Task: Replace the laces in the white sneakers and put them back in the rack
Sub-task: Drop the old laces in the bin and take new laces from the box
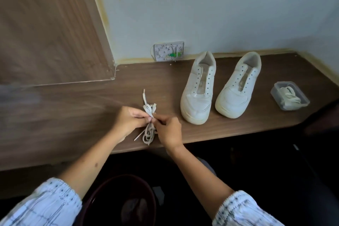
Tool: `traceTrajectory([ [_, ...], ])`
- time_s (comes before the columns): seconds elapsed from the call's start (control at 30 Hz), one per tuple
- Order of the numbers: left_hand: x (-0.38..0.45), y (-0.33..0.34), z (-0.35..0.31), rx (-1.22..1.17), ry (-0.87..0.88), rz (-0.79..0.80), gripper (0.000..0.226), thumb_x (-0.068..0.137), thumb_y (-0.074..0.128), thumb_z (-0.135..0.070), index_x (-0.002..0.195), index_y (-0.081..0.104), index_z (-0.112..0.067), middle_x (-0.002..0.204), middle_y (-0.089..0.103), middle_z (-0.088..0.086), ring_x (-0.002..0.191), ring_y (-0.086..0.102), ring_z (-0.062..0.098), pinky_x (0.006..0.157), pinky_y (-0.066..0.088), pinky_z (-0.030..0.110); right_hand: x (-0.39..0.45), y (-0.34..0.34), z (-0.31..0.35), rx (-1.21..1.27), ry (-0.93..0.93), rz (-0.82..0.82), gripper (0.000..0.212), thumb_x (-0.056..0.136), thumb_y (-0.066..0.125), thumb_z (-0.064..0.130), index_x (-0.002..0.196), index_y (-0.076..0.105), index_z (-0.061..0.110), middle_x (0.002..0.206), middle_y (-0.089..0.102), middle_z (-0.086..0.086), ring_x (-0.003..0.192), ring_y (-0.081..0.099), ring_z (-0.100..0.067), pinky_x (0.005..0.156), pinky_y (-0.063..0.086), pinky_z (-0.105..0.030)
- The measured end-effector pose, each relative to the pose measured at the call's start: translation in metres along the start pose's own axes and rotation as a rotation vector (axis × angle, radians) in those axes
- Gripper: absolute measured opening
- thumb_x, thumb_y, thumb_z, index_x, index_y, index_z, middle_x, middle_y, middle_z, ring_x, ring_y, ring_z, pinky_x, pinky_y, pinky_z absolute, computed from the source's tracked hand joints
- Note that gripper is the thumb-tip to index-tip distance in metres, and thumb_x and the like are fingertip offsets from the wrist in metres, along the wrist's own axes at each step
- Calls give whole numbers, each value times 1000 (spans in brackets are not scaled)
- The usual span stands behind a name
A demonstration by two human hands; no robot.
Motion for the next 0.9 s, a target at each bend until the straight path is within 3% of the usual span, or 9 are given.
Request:
traceTrajectory([
  [0.17,-40,-20,1,172,-190,196,12,74,72,18,74,71,6,80,72,24,67,72,19,63,58,21,-62,18,-7,112,90,54,14,86,72,13,98,79,14,88,77,0,81,69,-6,77,56,-24],
  [0.27,-56,-27,3,381,-368,400,13,72,74,18,71,72,5,83,72,26,71,73,23,65,59,24,-93,30,-8,112,137,107,8,84,75,14,90,80,11,81,76,-3,72,66,-5,67,53,-19],
  [0.37,-77,-32,10,506,-476,503,18,72,73,20,67,73,3,73,71,21,68,73,24,64,58,23,-121,46,-14,63,181,168,9,83,77,18,86,79,10,79,76,-5,69,68,-9,64,53,-19],
  [0.53,-105,-39,32,611,-602,548,13,73,73,19,83,73,11,81,72,24,76,74,29,69,59,25,-147,66,-29,-29,291,269,11,85,75,20,88,78,10,82,75,-7,70,67,-11,64,55,-20],
  [0.63,-118,-36,40,720,-685,628,18,75,73,15,93,71,13,88,72,25,76,73,26,71,59,24,-151,75,-39,-186,385,379,13,88,69,19,96,77,12,83,70,-3,71,63,-10,75,56,-27],
  [0.73,-117,-25,38,736,-694,641,18,77,72,15,94,70,12,80,70,21,67,72,21,67,58,22,-144,70,-39,-239,396,387,21,92,63,17,110,73,16,91,70,-3,64,58,-7,63,51,-20],
  [0.8,-110,-17,32,728,-640,614,18,78,69,16,96,70,11,73,69,16,60,71,16,61,57,19,-134,63,-37,-202,375,357,22,91,62,14,109,74,17,84,69,-1,58,54,-3,56,45,-17],
  [0.9,-97,-5,20,723,-543,558,21,79,66,17,98,71,10,59,68,6,54,68,10,57,57,18,-118,48,-27,-116,339,326,23,88,64,11,108,75,13,88,72,-4,66,58,-4,69,47,-22],
])
Point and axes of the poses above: each hand's wrist, its own x-axis towards the middle knuckle, its own y-axis out of the palm, z = x × y, the point moved 6 cm from there along x, towards the middle knuckle
